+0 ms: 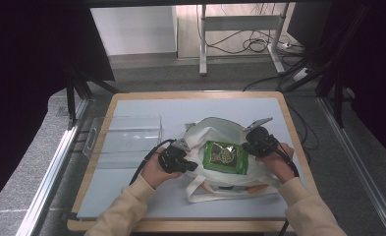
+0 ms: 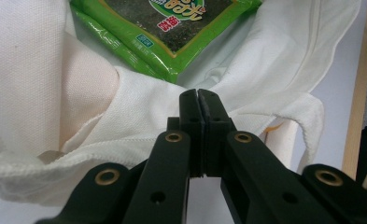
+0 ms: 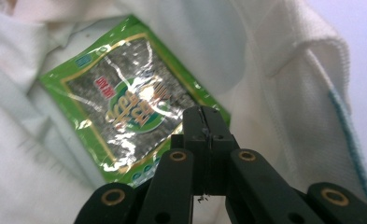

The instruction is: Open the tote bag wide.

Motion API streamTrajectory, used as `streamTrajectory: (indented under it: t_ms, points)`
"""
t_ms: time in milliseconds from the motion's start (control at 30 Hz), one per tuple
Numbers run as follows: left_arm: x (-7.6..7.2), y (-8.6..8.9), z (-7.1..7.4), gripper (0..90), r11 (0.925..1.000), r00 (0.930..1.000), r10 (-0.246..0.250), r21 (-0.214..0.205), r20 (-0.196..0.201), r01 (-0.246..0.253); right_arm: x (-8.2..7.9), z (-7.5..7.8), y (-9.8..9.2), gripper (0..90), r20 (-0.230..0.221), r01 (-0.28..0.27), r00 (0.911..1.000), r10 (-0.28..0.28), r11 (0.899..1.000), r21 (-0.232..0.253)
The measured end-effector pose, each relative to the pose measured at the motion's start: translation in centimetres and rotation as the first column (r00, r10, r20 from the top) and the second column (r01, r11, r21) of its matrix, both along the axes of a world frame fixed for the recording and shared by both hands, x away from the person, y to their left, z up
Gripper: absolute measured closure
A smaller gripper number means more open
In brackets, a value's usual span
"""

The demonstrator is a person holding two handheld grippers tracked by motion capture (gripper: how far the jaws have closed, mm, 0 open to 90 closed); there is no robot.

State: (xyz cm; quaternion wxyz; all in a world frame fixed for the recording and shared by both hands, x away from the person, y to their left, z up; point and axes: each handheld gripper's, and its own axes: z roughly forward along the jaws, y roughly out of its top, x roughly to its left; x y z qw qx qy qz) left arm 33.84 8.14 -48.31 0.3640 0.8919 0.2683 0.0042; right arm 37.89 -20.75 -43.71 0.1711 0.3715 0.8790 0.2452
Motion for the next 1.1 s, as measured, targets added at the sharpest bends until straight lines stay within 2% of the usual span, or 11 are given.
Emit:
streamTrajectory:
  t_ms: [133, 200, 267, 367, 533, 667, 1100]
  points:
    - [0.0, 0.0, 0.0, 89.9, 1.0000, 1.0000, 0.000, -0.002, -0.004, 0.000, 0.7, -0.2, 0.2, 89.1, 0.004, 0.021, 0.9998, -0.021, 1.000, -0.020]
    - [0.0, 0.0, 0.0, 89.9, 1.0000, 1.0000, 0.000, -0.001, -0.004, 0.000, 1.0, -0.6, 0.5, 89.1, 0.017, 0.024, 0.9996, -0.023, 0.998, -0.050]
    - [0.0, 0.0, 0.0, 89.9, 1.0000, 1.0000, 0.000, -0.002, -0.004, 0.000, 1.2, -0.9, 0.7, 89.1, 0.003, 0.022, 0.9998, -0.021, 0.999, -0.045]
    - [0.0, 0.0, 0.0, 89.9, 1.0000, 1.0000, 0.000, -0.005, -0.004, 0.000, 1.6, -1.3, 0.8, 89.2, 0.005, 0.031, 0.9995, -0.031, 0.998, -0.051]
    - [0.0, 0.1, 0.0, 89.9, 1.0000, 1.0000, 0.001, -0.004, -0.003, -0.001, 2.4, -1.6, 0.1, 89.2, 0.029, 0.079, 0.9966, -0.077, 0.995, -0.058]
    - [0.0, 0.1, 0.0, 89.8, 1.0000, 1.0000, 0.000, -0.004, -0.003, 0.000, 3.1, -1.8, -0.7, 89.1, 0.055, 0.111, 0.9928, -0.107, 0.990, -0.082]
    - [0.1, 0.3, 0.0, 89.8, 1.0000, 1.0000, 0.005, -0.006, -0.003, -0.005, 4.7, -2.4, -2.0, 89.2, 0.068, 0.146, 0.9876, -0.142, 0.987, -0.071]
